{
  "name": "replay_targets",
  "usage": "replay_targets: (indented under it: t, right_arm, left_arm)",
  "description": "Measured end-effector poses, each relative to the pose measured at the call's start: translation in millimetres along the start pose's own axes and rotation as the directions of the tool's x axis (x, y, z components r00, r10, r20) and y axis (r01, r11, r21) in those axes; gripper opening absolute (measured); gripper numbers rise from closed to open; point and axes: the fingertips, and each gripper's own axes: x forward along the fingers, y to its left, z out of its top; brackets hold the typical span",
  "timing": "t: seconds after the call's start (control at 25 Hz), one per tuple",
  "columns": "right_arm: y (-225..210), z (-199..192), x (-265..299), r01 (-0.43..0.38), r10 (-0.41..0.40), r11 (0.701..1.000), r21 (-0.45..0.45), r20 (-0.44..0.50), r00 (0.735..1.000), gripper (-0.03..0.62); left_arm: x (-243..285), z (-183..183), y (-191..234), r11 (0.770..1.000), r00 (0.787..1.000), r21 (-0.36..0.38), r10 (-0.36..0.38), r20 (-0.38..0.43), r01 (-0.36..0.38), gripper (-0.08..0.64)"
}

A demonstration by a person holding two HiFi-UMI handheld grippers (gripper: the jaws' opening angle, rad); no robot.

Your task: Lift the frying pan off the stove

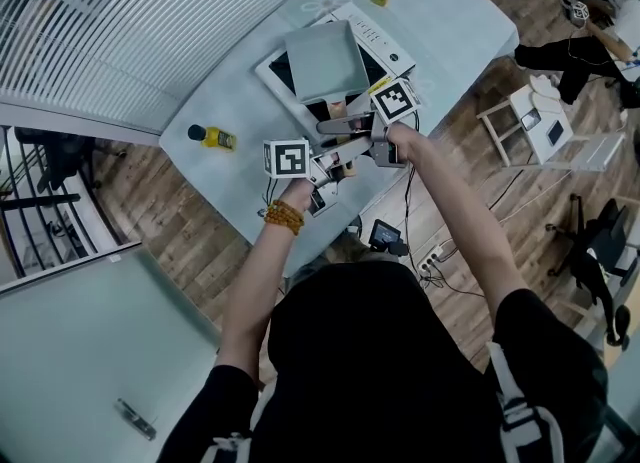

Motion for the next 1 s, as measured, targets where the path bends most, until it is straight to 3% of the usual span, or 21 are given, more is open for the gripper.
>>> replay_targets:
  t: [0.6,1.0]
  right_arm:
    - [27,2,-3,-0.011,0.014,0.998,-0.059,0.041,0.999,0.198]
    - [61,-1,-5,-0.008,0.010,0.989,-0.149,0.019,1.000,0.206]
  left_arm:
    - [-1,1,-20,0.997,1.000,0.069,0.023,-0.022,-0.021,0.164]
    - [-1,3,-47,0.991,0.999,0.130,0.027,-0.041,-0.022,0.164]
